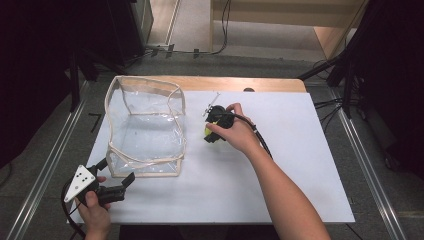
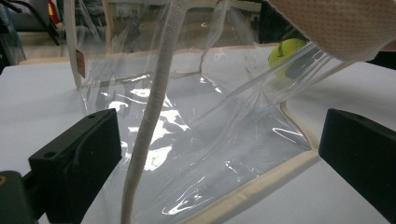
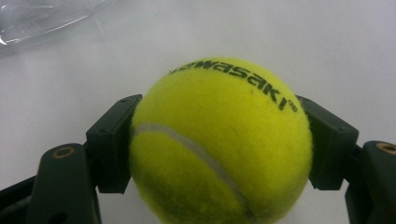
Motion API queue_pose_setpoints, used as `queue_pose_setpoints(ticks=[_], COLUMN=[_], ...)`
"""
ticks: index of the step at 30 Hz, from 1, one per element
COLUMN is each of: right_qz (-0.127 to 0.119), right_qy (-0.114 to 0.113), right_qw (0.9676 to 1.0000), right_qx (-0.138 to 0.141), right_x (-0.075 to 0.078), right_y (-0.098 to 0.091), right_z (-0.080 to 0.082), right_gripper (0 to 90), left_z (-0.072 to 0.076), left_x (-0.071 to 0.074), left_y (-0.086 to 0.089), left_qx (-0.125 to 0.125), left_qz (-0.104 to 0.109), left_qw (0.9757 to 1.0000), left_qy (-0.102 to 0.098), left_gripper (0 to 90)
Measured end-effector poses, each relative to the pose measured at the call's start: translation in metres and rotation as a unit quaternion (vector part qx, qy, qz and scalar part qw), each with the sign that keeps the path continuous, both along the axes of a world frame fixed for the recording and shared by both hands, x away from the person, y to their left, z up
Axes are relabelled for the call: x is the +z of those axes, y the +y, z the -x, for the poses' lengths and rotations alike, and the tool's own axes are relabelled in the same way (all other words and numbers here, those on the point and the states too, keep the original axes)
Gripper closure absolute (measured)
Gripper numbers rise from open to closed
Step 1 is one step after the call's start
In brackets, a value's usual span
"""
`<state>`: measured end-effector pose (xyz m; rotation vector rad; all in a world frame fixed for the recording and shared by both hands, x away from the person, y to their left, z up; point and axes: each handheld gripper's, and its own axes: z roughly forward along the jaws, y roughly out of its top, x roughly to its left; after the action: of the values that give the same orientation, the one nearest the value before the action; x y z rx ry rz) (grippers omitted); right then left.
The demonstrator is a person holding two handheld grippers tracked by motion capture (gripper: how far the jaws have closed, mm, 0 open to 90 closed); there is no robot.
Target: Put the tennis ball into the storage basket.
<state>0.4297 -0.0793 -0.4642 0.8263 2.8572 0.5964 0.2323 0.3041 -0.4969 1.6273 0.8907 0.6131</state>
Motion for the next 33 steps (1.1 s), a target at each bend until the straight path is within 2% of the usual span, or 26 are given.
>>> queue_pose_setpoints(ticks=[5,14,21,33], right_qz=[0.000,-0.005,-0.011,-0.015], right_qy=[0.001,0.000,-0.003,0.001], right_qw=[0.9999,0.9999,0.9996,0.9995], right_qx=[0.012,0.012,0.028,0.029], right_x=[0.004,0.013,0.018,0.028], right_y=[0.003,0.004,0.004,0.005], right_z=[0.003,0.006,0.007,0.011], right_gripper=[22.8,22.8,22.8,22.8], left_z=[0.000,0.000,0.000,0.000], left_x=[0.000,0.000,0.000,0.000], left_y=[0.000,0.000,0.000,0.000], left_qx=[0.000,-0.001,0.000,-0.001], left_qz=[-0.001,0.000,-0.001,-0.001], left_qw=[1.0000,1.0000,1.0000,1.0000], left_qy=[0.001,0.001,0.001,0.001], left_gripper=[0.0,0.0,0.0,0.0])
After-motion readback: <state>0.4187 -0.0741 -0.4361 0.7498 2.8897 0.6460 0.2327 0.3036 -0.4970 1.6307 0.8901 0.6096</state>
